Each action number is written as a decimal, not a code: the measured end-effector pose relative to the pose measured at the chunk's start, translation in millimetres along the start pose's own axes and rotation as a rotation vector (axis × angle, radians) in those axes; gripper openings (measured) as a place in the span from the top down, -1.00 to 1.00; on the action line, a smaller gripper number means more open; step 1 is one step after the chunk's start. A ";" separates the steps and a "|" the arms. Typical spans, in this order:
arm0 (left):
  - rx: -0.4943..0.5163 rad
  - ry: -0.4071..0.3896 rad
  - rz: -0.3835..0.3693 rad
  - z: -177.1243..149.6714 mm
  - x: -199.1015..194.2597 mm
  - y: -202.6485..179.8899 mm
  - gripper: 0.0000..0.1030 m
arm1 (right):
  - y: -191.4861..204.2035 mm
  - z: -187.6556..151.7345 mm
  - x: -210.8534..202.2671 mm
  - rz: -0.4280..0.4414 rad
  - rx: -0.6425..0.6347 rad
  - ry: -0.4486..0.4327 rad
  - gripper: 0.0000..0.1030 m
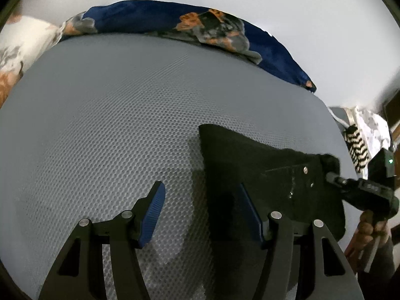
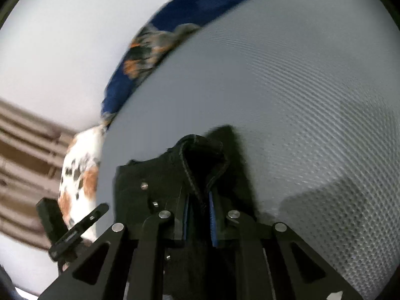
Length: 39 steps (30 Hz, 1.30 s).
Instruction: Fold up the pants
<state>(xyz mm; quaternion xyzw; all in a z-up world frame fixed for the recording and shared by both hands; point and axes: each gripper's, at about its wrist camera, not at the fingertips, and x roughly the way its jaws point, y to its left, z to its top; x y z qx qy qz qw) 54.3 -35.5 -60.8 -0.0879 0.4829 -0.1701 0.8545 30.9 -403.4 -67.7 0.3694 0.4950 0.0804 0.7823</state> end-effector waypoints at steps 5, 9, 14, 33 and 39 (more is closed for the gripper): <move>0.046 0.042 0.012 -1.4 24.7 -8.8 -0.19 | -2.6 -0.3 6.9 -0.031 -0.005 0.008 0.64; 0.079 0.099 0.044 -6.2 50.3 -9.8 -0.21 | 6.6 -0.3 4.2 -0.077 -0.024 0.000 0.39; 0.077 0.116 0.027 -8.0 44.4 -5.6 -0.21 | 12.5 -11.4 -15.7 -0.109 -0.047 0.002 0.38; 0.158 0.137 0.004 -60.7 5.4 -32.9 -0.21 | 32.1 -73.4 -52.8 -0.127 -0.131 0.013 0.41; 0.166 0.135 0.018 -68.5 0.4 -36.9 -0.21 | 27.9 -81.7 -53.3 -0.140 -0.130 0.012 0.43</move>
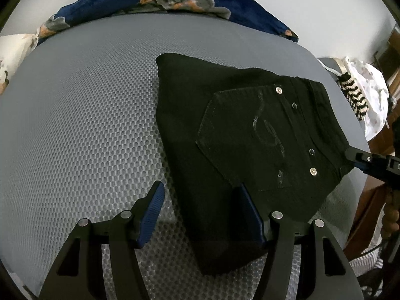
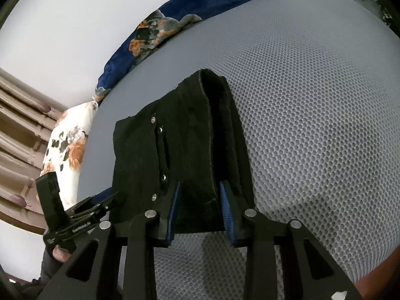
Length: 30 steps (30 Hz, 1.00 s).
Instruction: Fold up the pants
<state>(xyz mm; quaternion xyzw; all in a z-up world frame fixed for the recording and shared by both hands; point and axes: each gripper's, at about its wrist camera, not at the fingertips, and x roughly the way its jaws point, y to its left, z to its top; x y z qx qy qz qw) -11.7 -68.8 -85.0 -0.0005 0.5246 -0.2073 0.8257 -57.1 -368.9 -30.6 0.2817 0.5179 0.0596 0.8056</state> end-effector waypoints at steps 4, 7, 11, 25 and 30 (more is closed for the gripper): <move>0.005 0.000 0.008 1.2 0.2 -4.5 -0.21 | 0.5 -1.8 -0.8 -0.001 0.004 -0.008 0.44; 0.006 -0.003 0.017 -1.0 -1.7 -6.4 -0.21 | 4.7 -4.1 -2.0 -0.014 -0.013 -0.013 0.47; 0.005 -0.003 0.021 -0.7 -0.7 -9.9 -0.21 | 9.0 -6.6 -4.6 -0.047 -0.039 -0.022 0.70; 0.019 0.006 0.013 -3.0 0.4 -15.9 -0.21 | 13.4 -22.4 -16.8 -0.117 -0.033 -0.035 0.79; 0.013 0.030 0.002 -3.6 8.5 -13.7 -0.21 | 5.6 -23.6 -3.8 -0.143 -0.015 -0.001 0.80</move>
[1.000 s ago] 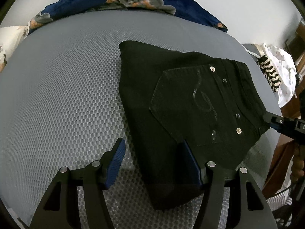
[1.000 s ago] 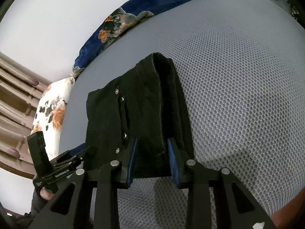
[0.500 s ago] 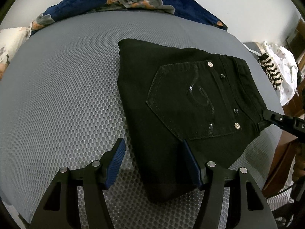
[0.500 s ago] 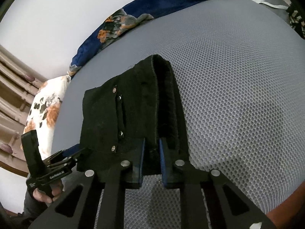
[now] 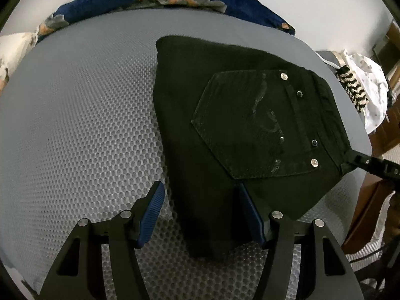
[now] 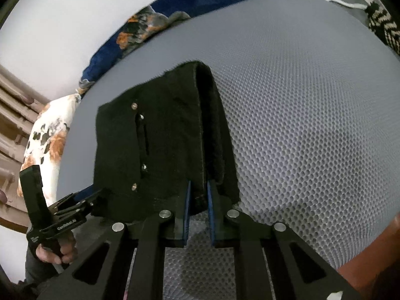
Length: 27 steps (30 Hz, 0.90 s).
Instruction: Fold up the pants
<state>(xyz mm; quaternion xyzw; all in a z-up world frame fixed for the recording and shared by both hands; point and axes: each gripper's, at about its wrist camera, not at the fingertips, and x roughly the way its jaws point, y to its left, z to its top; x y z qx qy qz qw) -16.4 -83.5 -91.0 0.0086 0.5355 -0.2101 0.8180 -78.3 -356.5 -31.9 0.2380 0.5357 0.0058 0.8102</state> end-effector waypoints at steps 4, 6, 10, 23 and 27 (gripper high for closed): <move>-0.004 0.005 -0.008 -0.9 2.9 0.6 -0.21 | -1.2 1.6 4.9 -0.008 -0.004 0.009 0.79; -0.007 0.007 -0.011 -0.8 4.5 1.2 -0.22 | -2.1 4.2 6.9 -0.007 -0.003 0.013 0.79; -0.005 0.004 -0.007 -1.3 4.1 1.7 -0.23 | -0.2 4.8 6.1 -0.005 0.002 0.013 0.77; 0.068 -0.022 0.064 6.6 -0.4 -6.1 -0.25 | 4.6 27.5 6.2 -0.064 -0.031 0.016 0.22; 0.078 -0.035 0.099 10.6 -3.1 -5.0 -0.29 | 7.3 34.1 9.8 -0.072 -0.055 0.009 0.04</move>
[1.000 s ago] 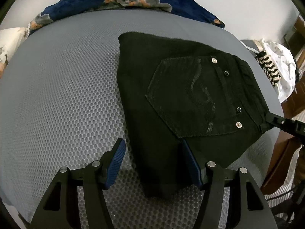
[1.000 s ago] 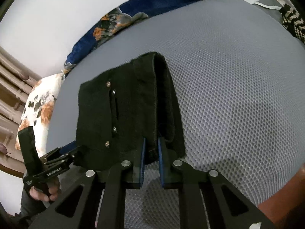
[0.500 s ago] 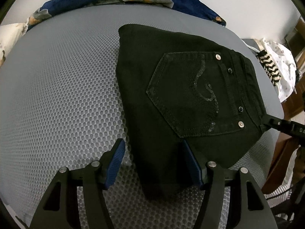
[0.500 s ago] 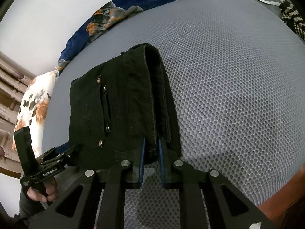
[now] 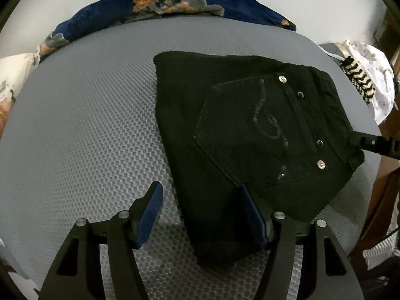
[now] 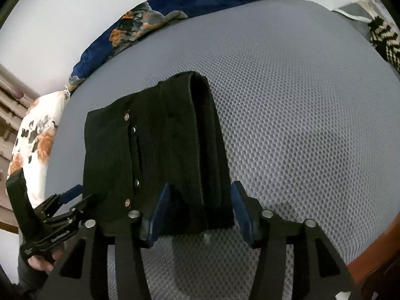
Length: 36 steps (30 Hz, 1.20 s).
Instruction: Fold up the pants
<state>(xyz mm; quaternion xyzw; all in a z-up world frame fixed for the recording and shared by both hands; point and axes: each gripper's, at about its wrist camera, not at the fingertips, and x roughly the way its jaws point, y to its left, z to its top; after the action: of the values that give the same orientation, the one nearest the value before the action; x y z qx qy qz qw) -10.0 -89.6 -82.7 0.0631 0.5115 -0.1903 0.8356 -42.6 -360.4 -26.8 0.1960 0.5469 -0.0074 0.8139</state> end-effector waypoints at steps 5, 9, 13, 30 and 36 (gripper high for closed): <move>-0.004 -0.015 0.024 6.7 -1.4 6.9 -0.30 | 0.7 7.5 6.8 -0.010 -0.010 0.003 -0.03; -0.017 -0.018 0.028 13.1 0.9 14.3 -0.31 | -1.5 12.1 12.2 -0.005 -0.009 0.004 -0.09; -0.052 -0.017 0.003 18.5 2.9 22.5 -0.32 | -4.9 13.9 17.2 -0.007 -0.034 0.009 -0.22; -0.294 0.087 -0.316 28.6 27.7 66.5 -0.33 | -23.2 31.0 30.5 0.191 -0.034 0.062 -0.30; -0.340 0.093 -0.390 29.4 32.0 76.4 -0.33 | -42.7 39.7 45.4 0.335 0.050 0.123 -0.24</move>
<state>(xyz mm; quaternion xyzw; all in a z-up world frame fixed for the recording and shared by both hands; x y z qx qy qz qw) 56.6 -36.3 -103.8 -0.1692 0.5766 -0.2559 0.7572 1.2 -403.7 -67.7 0.3045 0.5552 0.1266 0.7635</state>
